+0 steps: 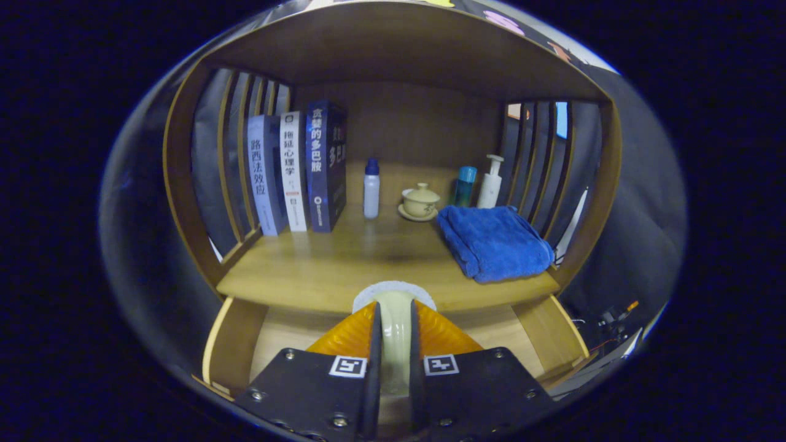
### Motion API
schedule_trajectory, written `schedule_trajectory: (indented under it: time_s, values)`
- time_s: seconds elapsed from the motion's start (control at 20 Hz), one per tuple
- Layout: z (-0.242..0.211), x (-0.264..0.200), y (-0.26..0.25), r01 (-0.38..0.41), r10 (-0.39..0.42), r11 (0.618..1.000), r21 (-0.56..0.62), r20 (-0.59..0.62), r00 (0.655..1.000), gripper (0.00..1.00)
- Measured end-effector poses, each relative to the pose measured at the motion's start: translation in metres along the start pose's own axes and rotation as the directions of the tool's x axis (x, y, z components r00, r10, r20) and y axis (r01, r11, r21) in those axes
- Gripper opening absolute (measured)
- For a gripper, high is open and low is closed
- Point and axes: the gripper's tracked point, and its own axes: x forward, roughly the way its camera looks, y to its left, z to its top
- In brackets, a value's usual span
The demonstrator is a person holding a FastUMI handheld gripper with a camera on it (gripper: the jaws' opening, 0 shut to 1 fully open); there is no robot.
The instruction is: Pull open the drawer, take out the items inside it, and place them on the countertop above the cabinet.
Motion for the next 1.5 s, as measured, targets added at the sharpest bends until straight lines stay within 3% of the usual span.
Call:
schedule_trajectory:
  time_s: [0.2,0.45,0.8,0.95,1.0,1.5]
  values:
    - [0.02,0.03,0.004,-0.027,0.025,0.999,0.039,0.051,0.998,0.2]
    - [0.013,0.078,0.007,-0.04,0.04,0.999,0.03,-0.015,0.999,0.2]
    - [0.019,0.116,0.0,0.017,-0.018,0.995,0.095,0.016,1.0,0.2]
    - [0.019,0.122,0.005,-0.029,0.026,0.993,0.117,0.031,0.999,0.2]
    - [0.026,0.129,0.005,-0.035,0.026,0.992,0.121,0.078,0.997,0.27]
    - [0.028,0.14,0.005,-0.059,0.046,0.991,0.118,0.109,0.993,0.3]
